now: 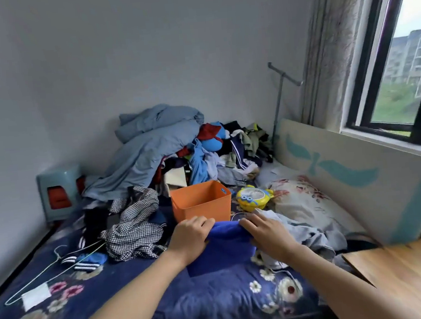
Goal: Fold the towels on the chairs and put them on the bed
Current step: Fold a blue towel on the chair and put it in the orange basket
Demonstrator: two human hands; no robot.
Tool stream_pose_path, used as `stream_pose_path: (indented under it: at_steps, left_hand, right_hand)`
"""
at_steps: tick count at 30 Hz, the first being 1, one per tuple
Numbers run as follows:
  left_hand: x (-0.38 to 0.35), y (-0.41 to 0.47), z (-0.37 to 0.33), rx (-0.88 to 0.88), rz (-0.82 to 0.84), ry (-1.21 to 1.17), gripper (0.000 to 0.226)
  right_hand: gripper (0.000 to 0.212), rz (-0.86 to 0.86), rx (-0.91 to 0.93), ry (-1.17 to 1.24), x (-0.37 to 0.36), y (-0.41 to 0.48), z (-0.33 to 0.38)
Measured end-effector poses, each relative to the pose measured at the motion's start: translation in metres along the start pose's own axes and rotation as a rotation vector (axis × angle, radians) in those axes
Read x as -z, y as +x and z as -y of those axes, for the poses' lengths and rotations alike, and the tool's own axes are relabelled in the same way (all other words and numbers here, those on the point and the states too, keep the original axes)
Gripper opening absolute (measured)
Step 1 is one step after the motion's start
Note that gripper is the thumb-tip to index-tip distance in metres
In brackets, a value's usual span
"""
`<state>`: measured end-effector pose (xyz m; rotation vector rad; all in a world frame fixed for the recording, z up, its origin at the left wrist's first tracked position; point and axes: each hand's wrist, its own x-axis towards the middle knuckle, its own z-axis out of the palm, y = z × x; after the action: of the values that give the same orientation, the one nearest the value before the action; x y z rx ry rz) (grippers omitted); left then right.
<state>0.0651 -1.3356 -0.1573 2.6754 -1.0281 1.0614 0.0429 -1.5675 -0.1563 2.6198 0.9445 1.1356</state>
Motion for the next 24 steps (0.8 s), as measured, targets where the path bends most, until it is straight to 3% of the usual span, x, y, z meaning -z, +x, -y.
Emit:
stream_pose_path:
  at_steps: [6, 16, 24]
  left_hand:
    - [-0.023, -0.031, 0.042, 0.074, 0.046, -0.022, 0.054]
    - [-0.095, 0.021, 0.059, 0.252, 0.134, -0.085, 0.062]
    - [-0.152, 0.074, 0.067, 0.483, 0.158, -0.178, 0.029]
  right_hand:
    - [0.026, 0.065, -0.030, 0.055, -0.044, 0.028, 0.027]
    - [0.026, 0.139, 0.001, 0.147, -0.119, 0.053, -0.060]
    - [0.035, 0.258, 0.019, 0.232, -0.184, 0.062, -0.143]
